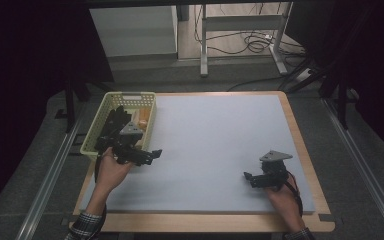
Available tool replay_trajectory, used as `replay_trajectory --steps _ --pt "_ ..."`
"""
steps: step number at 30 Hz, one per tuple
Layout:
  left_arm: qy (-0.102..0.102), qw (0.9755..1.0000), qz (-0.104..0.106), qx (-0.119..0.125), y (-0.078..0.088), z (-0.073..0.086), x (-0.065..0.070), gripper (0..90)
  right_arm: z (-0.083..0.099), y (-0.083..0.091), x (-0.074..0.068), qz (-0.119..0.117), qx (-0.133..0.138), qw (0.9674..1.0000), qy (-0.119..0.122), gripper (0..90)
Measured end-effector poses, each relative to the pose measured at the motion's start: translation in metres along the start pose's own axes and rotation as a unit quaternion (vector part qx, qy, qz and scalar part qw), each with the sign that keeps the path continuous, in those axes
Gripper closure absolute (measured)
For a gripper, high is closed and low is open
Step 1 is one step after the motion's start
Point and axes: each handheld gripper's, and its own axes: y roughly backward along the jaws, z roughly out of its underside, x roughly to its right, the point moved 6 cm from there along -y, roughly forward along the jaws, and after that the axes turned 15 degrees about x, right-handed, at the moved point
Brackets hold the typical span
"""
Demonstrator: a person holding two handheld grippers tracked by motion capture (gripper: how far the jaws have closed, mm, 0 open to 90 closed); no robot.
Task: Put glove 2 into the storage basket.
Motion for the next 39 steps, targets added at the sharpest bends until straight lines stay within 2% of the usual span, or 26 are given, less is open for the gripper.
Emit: replay_trajectory --steps 18,39 --pt "-0.016 0.999 0.04 0.008 -0.013 0.001 0.036 3.4 0.0 0.0 0.0 0.0 0.0 1.0 0.0 8.9" --pt "-0.027 0.9966 0.077 0.01 -0.036 0.018 0.073 3.4 0.0 0.0 0.0 0.0 0.0 1.0 0.001 8.9"
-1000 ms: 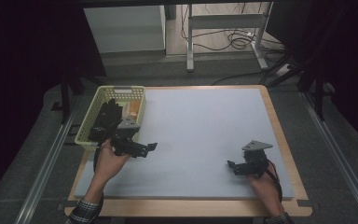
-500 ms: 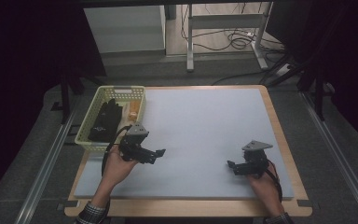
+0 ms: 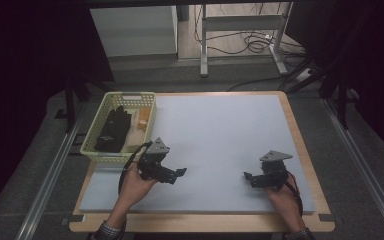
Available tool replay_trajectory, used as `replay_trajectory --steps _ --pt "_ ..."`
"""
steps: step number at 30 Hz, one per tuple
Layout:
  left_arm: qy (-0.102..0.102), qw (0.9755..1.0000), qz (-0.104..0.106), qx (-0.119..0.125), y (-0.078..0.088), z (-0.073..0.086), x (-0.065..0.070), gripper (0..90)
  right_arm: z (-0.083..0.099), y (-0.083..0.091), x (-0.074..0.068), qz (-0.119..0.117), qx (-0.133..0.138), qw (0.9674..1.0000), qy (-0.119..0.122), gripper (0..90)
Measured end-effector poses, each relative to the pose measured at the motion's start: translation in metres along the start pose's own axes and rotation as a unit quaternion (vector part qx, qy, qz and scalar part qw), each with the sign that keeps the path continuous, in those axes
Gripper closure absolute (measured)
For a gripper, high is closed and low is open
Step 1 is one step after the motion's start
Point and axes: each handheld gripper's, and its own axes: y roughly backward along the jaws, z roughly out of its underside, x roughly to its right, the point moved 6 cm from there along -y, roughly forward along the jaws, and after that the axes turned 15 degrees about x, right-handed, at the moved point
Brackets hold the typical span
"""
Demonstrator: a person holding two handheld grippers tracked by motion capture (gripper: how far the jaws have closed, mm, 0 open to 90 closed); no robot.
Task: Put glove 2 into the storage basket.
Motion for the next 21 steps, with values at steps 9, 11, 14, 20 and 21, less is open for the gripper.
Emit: replay_trajectory --steps 9,11,14,20,21 --pt "-0.006 0.9998 0.019 -0.002 -0.01 0.013 0.011 3.4 0.0 0.0 0.0 0.0 0.0 1.0 0.0 8.9" --pt "-0.007 0.9998 0.021 -0.002 -0.012 0.016 0.013 3.3 0.0 0.0 0.0 0.0 0.0 1.0 0.0 8.9" --pt "-0.008 0.9997 0.024 -0.003 -0.015 0.02 0.015 3.3 0.0 0.0 0.0 0.0 0.0 1.0 0.0 8.9" --pt "-0.012 0.9995 0.03 -0.006 -0.021 0.028 0.02 3.2 0.0 0.0 0.0 0.0 0.0 1.0 0.0 8.9" --pt "-0.014 0.9994 0.03 -0.008 -0.022 0.029 0.021 3.1 0.0 0.0 0.0 0.0 0.0 1.0 0.0 8.9"
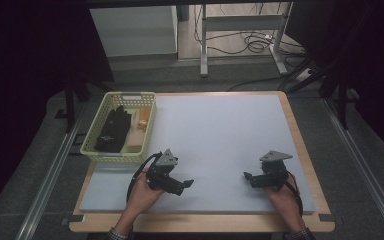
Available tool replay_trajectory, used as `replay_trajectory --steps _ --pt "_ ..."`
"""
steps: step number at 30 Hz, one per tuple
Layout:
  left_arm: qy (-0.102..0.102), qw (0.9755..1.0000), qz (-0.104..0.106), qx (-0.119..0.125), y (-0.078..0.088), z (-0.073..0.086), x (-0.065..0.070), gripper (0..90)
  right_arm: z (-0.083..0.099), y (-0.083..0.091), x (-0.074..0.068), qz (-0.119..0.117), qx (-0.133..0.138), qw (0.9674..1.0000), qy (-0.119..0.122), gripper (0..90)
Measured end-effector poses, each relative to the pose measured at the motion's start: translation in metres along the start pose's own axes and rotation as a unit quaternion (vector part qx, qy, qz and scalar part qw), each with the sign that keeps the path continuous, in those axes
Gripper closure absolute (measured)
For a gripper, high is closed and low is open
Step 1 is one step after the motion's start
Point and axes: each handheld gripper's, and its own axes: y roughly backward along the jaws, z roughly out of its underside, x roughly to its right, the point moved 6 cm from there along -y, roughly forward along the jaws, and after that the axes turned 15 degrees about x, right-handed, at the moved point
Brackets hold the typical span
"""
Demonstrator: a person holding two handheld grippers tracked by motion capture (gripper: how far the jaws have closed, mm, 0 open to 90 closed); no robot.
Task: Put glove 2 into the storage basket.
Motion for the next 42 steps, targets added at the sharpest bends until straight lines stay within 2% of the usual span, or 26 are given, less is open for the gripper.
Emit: replay_trajectory --steps 19,28,42 --pt "-0.014 0.9993 0.003 -0.033 -0.02 0.024 0.01 2.9 0.0 0.0 0.0 0.0 0.0 1.0 0.0 8.9" --pt "-0.03 0.9977 0.0 -0.061 -0.028 0.035 0.013 2.6 0.0 0.0 0.0 0.0 0.0 1.0 0.001 8.9" --pt "-0.025 0.9981 0.0 -0.056 -0.031 0.038 0.013 1.1 0.0 0.0 0.0 0.0 0.0 1.0 0.0 8.9"
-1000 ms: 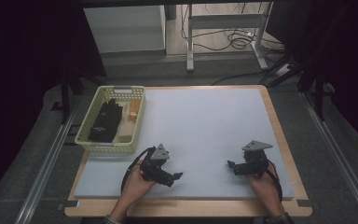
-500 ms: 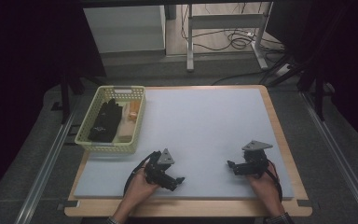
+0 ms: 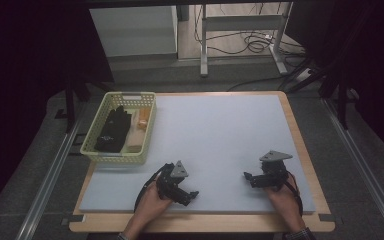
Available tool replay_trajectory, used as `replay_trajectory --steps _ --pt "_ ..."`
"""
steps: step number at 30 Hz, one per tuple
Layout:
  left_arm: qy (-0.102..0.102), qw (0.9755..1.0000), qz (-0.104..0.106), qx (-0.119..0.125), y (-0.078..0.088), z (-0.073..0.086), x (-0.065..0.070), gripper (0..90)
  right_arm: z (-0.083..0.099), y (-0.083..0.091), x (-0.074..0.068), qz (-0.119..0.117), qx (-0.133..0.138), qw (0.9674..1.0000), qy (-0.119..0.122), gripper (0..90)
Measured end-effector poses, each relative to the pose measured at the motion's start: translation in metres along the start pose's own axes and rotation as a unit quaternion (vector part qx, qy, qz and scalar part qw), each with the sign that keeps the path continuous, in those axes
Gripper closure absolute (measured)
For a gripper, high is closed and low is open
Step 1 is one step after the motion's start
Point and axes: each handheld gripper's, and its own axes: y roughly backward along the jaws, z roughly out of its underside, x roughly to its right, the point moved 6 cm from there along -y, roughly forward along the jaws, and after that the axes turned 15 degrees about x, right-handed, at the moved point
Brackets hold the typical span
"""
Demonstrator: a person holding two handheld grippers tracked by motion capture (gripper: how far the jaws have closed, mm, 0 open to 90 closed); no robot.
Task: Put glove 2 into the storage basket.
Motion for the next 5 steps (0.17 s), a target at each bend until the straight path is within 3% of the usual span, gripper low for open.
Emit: replay_trajectory --steps 5 --pt "0.0 1.0 0.0 0.0 -0.0001 0.0001 0.0001 1.1 0.0002 0.0 0.0 0.0 0.0 1.0 0.0 8.9"
